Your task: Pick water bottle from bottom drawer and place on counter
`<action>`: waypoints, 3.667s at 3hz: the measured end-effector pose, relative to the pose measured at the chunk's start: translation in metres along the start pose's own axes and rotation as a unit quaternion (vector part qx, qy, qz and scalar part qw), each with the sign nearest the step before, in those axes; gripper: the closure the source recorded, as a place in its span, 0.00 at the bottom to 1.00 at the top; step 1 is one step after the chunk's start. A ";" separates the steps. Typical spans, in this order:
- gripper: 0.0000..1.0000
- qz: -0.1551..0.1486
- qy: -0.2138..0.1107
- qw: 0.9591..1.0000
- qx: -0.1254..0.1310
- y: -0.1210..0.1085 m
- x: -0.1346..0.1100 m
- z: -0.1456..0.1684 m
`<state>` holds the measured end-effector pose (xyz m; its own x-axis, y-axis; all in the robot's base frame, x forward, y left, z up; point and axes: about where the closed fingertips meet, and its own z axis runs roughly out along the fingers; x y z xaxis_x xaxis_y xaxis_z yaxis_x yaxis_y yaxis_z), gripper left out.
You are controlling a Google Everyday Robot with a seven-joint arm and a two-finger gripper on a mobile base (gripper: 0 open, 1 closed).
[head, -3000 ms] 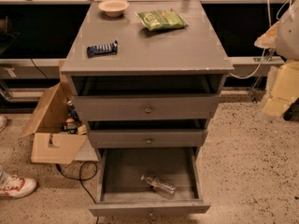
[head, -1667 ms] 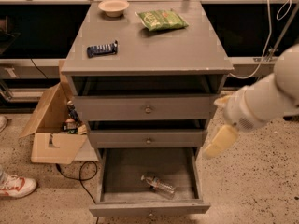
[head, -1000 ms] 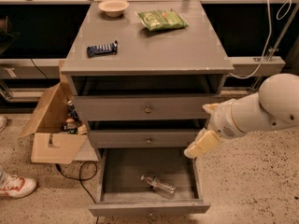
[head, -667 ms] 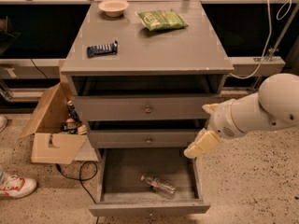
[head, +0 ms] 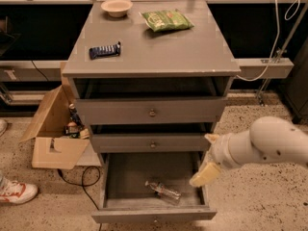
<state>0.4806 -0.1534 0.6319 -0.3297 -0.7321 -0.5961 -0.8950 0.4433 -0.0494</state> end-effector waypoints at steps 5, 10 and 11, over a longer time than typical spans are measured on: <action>0.00 0.026 0.018 0.999 -0.038 0.010 0.120 0.206; 0.00 0.123 -0.026 0.992 -0.029 -0.039 0.186 0.449; 0.00 0.124 -0.015 0.992 -0.026 -0.039 0.192 0.468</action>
Offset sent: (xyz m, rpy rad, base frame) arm 0.0067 0.0075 -0.2096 -0.0291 0.0533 0.0039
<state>0.5925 -0.0689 0.1437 -0.5341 -0.5877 -0.6077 -0.8014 0.5809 0.1424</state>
